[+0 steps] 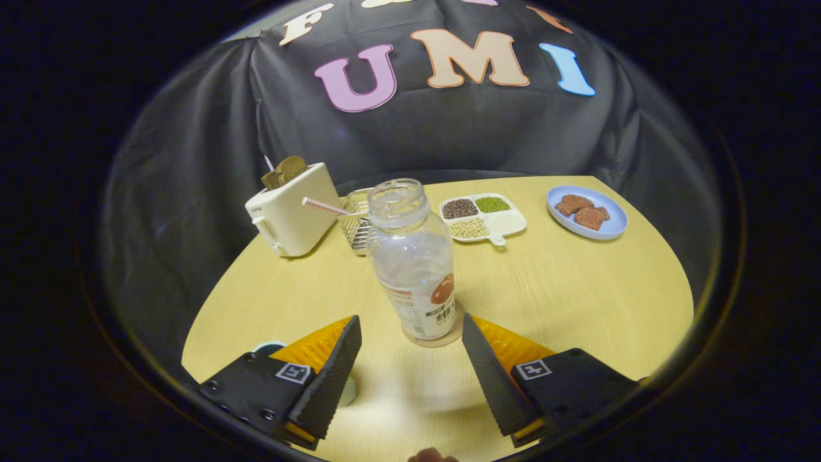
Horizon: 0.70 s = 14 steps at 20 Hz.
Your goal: Take the bottle from table, then pour the juice into the cup, finally place the bottle on the coaster
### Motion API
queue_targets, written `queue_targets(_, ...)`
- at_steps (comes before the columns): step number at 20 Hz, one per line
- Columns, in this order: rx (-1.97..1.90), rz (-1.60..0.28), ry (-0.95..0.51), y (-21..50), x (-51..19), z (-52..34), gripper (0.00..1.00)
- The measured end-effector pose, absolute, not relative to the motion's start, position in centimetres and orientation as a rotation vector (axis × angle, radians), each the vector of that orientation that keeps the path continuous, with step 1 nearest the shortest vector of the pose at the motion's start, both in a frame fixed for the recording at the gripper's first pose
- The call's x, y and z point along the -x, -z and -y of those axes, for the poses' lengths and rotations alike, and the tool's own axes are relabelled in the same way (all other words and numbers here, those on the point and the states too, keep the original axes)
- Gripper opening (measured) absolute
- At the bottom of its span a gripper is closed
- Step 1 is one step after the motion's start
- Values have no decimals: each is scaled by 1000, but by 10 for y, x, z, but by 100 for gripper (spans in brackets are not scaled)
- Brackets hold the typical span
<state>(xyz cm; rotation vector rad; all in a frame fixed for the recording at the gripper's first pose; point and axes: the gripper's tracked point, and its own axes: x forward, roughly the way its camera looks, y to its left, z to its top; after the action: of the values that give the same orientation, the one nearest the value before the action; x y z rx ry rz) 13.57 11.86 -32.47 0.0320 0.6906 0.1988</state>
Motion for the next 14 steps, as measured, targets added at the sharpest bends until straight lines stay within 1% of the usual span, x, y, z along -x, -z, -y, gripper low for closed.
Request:
queue_targets(4,-77,-644,-196,285,-122,-100,99)
queue_targets(8,-40,-568,-189,238,-112,-70,99)
queue_targets(14,-33,-466,-152,173,-104,-30,99)
